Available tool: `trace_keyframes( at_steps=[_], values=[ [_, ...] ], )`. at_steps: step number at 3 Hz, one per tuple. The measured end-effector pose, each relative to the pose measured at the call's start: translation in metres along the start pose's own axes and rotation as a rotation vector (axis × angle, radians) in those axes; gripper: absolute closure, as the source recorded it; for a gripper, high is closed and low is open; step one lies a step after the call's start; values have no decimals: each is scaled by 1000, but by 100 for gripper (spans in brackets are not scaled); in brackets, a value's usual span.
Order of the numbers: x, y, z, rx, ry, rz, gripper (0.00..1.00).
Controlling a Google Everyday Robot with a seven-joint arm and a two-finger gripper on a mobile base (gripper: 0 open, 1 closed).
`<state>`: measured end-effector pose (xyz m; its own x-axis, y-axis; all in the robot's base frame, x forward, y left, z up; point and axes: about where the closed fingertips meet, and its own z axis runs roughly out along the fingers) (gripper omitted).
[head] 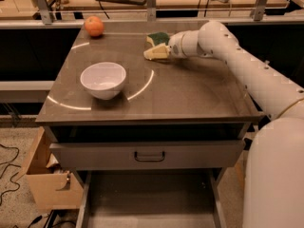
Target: Place sponge into middle drawer
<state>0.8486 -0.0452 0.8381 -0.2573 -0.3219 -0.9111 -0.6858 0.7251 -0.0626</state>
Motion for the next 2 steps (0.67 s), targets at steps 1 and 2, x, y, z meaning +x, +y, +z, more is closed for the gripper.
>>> trace_keyframes(
  at_steps=[1, 2],
  values=[
    [4, 0, 14, -16, 1, 22, 46],
    [2, 0, 13, -16, 1, 22, 69]
  ],
)
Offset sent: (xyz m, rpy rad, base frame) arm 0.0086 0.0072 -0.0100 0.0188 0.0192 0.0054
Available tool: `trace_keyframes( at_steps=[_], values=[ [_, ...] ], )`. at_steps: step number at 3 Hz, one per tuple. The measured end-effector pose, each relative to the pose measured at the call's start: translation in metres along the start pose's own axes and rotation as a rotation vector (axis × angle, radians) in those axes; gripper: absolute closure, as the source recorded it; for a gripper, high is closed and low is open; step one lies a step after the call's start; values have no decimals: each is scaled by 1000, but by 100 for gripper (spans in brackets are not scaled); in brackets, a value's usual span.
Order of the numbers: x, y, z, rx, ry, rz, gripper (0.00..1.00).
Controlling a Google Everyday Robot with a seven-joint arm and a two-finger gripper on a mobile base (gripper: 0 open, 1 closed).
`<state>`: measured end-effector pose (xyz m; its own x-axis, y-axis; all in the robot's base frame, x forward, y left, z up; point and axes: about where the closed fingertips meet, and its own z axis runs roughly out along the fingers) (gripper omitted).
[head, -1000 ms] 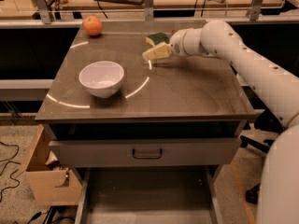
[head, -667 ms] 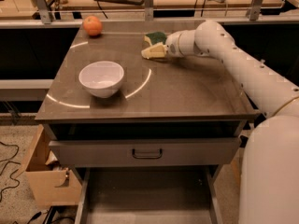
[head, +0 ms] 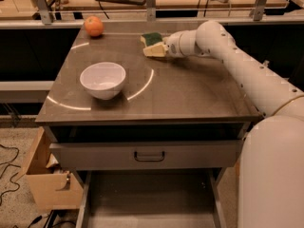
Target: Place sponge into middle drawer
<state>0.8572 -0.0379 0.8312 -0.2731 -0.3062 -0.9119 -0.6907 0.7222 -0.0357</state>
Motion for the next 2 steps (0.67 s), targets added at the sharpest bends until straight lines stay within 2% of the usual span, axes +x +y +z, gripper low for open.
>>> trace_keyframes(
  at_steps=[1, 2],
  values=[
    [-2, 0, -1, 0, 0, 0, 94],
    [-2, 0, -1, 0, 0, 0, 100]
  ],
)
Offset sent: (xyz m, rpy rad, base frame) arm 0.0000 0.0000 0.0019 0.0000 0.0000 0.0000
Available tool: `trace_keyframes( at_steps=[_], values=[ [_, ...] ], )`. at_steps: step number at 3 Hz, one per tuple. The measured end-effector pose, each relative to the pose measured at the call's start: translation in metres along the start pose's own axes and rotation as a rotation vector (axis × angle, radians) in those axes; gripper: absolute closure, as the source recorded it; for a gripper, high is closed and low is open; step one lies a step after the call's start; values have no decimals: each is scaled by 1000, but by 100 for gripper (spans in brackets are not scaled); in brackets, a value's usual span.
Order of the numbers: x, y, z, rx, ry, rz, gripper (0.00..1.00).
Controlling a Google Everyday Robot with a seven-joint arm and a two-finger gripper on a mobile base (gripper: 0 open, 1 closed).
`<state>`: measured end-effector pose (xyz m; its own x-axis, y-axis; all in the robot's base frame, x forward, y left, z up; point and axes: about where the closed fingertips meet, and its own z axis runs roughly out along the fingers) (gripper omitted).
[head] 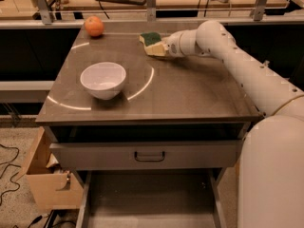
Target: Place sponge into middle drawer
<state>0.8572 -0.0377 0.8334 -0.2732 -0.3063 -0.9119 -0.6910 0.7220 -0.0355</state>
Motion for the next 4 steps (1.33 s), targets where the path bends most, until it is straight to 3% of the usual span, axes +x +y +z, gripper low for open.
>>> trace_keyframes(
  at_steps=[4],
  values=[
    [-3, 1, 3, -11, 6, 3, 100]
  ],
)
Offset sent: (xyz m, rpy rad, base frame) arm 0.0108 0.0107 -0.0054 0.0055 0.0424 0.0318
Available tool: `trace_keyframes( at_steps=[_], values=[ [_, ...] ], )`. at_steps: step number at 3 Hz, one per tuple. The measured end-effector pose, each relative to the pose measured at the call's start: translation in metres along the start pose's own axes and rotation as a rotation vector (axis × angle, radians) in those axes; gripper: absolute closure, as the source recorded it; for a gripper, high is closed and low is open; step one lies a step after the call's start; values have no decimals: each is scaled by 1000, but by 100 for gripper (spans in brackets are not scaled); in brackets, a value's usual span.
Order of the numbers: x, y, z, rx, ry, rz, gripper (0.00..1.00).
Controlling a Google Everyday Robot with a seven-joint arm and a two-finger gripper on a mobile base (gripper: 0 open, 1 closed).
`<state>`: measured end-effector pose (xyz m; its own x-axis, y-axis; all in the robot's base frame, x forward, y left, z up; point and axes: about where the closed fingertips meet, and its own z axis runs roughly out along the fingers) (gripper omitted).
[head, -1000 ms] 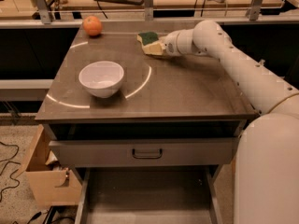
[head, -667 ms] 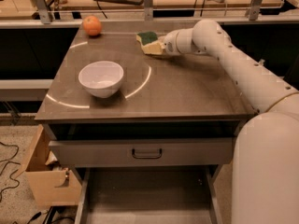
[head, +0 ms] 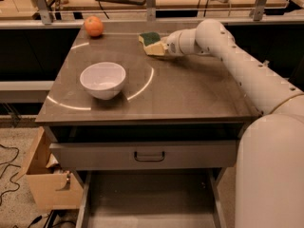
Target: Place sponge into middle drawer
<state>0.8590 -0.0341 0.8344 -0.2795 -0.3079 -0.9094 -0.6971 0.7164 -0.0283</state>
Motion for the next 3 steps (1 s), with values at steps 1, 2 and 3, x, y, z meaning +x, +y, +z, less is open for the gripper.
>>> trace_keyframes(
  at_steps=[1, 2, 3],
  values=[
    [-26, 12, -29, 0, 62, -47, 100],
    [-64, 31, -82, 26, 126, -115, 100],
    [-87, 47, -120, 51, 165, -161, 100]
  ],
)
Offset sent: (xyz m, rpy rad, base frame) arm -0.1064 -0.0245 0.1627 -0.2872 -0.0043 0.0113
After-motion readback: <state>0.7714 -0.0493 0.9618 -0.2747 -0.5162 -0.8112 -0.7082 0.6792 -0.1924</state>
